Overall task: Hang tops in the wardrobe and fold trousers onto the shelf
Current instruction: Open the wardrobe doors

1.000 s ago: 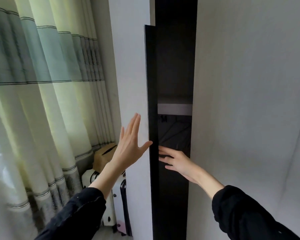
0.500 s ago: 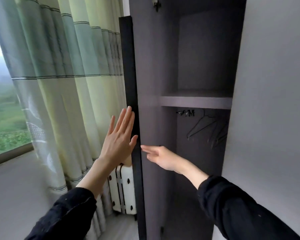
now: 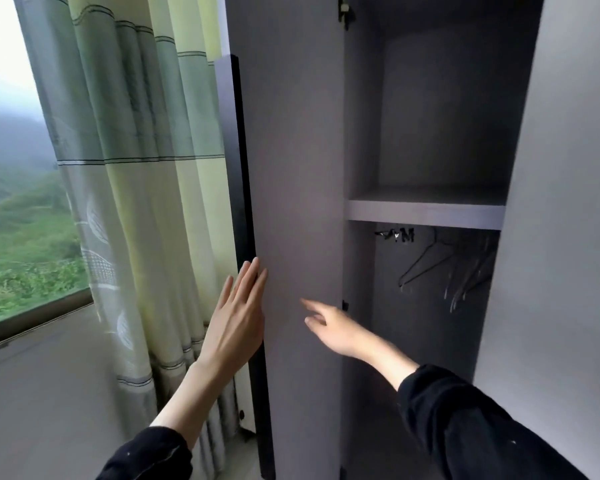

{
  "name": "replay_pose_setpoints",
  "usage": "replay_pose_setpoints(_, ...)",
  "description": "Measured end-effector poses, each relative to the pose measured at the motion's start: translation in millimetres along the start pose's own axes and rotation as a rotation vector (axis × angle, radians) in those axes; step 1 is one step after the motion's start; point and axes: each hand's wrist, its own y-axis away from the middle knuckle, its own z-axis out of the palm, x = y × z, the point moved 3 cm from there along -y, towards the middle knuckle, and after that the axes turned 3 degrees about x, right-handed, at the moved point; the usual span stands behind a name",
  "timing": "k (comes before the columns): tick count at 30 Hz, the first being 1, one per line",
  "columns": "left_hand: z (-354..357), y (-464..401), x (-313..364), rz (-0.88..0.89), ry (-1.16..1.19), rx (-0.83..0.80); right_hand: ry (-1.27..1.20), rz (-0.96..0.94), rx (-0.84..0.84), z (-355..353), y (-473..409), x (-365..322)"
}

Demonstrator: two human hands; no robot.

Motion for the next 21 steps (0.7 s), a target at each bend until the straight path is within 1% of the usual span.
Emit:
replay_pose_setpoints(4,13.7,-13.2,45.3,0.071,0.078,0.068,0.239,-0.011,0.186,-46.8,15.7,31.7)
replay_pose_setpoints(6,25.9,-22.8,70.2,0.068,0.153,0.086,0.333,-0.022,0.271,-73.5,26.6,47.7)
replay_pose_setpoints(8,48.6,-40.0,104.1,0.090,0.234,0.087,0.473,-0.020,0.371,-109.6,38.8,73.3)
replay_pose_setpoints(10,73.2,-55.3,136.4,0.139,0.266,0.066,0.610,-0.007,0.445,-144.9,47.4,100.4)
replay_pose_setpoints(14,126.1,-93.0,197.1,0.177,0.329,0.021,0.814,0.107,0.523,-217.8,60.7,154.1)
replay_pose_setpoints(17,158.4,-124.2,237.4,0.172,0.381,0.008,0.947,0.158,0.522,-264.7,66.1,182.3)
replay_pose_setpoints(21,194.7,-164.7,285.0,0.154,0.513,-0.035,1.047,0.212,0.577,-317.9,61.0,215.3)
